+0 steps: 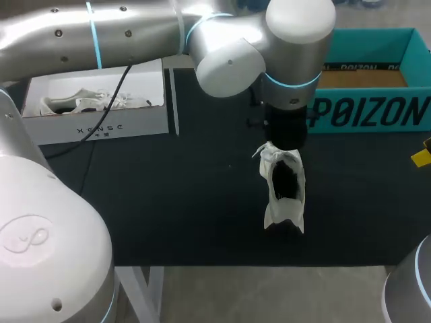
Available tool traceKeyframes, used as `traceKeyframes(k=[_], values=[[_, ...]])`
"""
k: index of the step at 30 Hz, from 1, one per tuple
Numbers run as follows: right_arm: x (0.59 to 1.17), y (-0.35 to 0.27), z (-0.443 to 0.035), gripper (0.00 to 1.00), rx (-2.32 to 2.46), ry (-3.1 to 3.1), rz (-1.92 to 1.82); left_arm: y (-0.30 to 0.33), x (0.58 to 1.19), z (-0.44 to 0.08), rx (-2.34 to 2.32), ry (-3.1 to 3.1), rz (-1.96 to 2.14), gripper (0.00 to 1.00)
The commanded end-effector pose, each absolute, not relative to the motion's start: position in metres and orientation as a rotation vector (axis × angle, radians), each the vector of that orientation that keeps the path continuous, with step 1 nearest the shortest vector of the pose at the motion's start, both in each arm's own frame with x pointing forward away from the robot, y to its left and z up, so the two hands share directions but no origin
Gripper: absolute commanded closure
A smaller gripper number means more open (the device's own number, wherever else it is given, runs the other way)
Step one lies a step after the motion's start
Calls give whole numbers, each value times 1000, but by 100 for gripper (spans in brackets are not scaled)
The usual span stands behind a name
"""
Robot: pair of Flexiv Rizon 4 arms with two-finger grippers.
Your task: Take the shoe out of the shoebox, open the shoe tongue, remove and reinsert the insole, then place the shoe into the shoebox
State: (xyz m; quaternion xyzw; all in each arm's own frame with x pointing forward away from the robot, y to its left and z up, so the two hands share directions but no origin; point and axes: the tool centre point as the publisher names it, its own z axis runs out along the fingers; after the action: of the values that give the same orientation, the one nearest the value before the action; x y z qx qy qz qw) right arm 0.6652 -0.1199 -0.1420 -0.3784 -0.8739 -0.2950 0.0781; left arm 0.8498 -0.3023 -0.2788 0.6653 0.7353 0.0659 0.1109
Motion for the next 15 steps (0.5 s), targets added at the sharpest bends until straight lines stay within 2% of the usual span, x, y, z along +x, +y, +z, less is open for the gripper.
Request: traceKeyframes(k=[1,15], values=[[667,-120,-143,0,-1133,-2616,-879,-310,849,-300,1957,2173,162,100],[667,-120,-143,0,-1133,-2616,-879,-282,805,-305,1788,2364,187,100]])
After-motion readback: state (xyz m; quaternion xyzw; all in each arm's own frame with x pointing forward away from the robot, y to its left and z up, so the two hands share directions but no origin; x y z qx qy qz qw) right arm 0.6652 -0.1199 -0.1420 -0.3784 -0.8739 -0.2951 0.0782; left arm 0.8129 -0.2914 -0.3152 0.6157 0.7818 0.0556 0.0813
